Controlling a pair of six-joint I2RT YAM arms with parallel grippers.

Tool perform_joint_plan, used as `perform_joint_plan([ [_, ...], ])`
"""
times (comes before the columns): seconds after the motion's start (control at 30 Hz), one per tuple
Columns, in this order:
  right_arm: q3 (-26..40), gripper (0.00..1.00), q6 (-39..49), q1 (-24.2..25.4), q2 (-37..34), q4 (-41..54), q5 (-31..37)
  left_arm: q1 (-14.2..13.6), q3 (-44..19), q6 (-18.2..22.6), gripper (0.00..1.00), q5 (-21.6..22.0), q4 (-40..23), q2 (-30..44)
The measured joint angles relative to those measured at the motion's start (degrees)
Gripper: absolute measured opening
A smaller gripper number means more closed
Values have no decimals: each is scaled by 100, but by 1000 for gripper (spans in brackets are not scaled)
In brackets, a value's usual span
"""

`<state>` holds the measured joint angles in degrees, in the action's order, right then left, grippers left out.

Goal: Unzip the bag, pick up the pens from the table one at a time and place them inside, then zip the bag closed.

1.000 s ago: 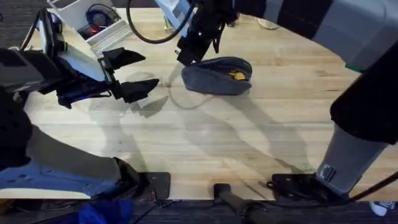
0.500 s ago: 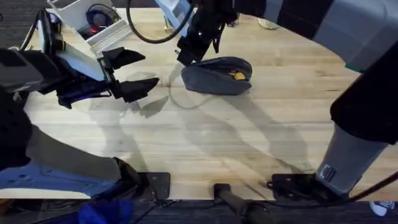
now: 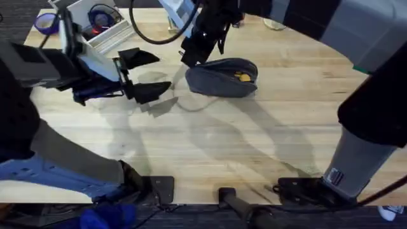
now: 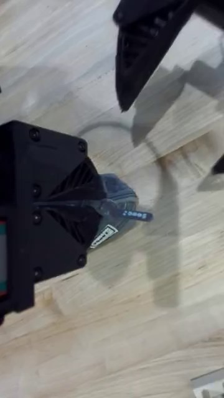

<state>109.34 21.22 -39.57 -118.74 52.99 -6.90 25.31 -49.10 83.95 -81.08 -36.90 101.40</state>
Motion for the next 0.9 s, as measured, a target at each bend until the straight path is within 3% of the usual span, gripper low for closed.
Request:
perform_joint_plan([
  [0.1, 0, 31, 0, -1, 0, 1, 1, -228, 0, -6, 898, 6, 197, 27],
  [0.33, 0, 31, -1, 0, 0, 1, 0, -663, 0, -174, 887, 12, 655, 98],
  [0.57, 0, 31, -1, 0, 0, 0, 0, -885, 0, -631, 878, 15, 1199, 463],
  [0.9, 0, 31, 1, 0, -2, 0, 0, -1278, 0, -864, 827, 83, 1619, 473],
])
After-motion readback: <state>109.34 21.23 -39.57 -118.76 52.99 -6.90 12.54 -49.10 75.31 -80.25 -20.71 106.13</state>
